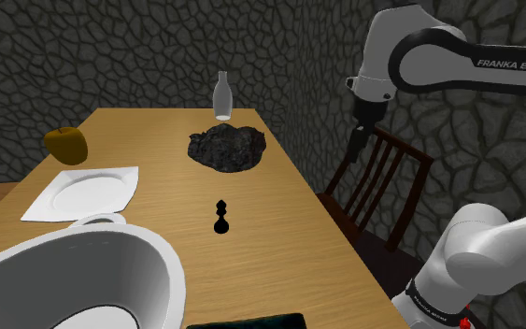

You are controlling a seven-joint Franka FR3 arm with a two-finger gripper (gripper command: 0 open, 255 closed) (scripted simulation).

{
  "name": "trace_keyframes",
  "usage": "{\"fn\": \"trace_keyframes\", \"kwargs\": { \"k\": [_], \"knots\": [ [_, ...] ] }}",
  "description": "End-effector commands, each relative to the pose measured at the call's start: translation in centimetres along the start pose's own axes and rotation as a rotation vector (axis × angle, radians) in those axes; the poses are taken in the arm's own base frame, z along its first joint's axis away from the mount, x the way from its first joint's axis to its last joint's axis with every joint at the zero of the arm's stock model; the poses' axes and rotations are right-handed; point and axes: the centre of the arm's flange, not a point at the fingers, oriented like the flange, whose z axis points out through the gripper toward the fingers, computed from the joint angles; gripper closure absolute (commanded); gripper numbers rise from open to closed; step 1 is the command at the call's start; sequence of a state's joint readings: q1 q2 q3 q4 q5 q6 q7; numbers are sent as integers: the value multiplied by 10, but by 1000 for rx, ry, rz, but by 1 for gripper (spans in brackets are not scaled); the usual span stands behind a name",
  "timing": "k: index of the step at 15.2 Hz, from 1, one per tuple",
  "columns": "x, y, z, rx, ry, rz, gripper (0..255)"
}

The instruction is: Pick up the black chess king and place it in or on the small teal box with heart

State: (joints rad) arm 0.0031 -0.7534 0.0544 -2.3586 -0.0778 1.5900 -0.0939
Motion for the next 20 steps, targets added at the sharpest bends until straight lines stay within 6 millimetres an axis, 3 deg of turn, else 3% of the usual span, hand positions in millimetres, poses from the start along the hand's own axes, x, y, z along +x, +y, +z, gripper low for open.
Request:
{"fn": "trace_keyframes", "kwargs": {
  "k": [1, 20],
  "knots": [
    [0, 0, 0, 0, 0, 0, 0],
    [133, -227, 22, -132, 42, -38, 0]
  ]
}}
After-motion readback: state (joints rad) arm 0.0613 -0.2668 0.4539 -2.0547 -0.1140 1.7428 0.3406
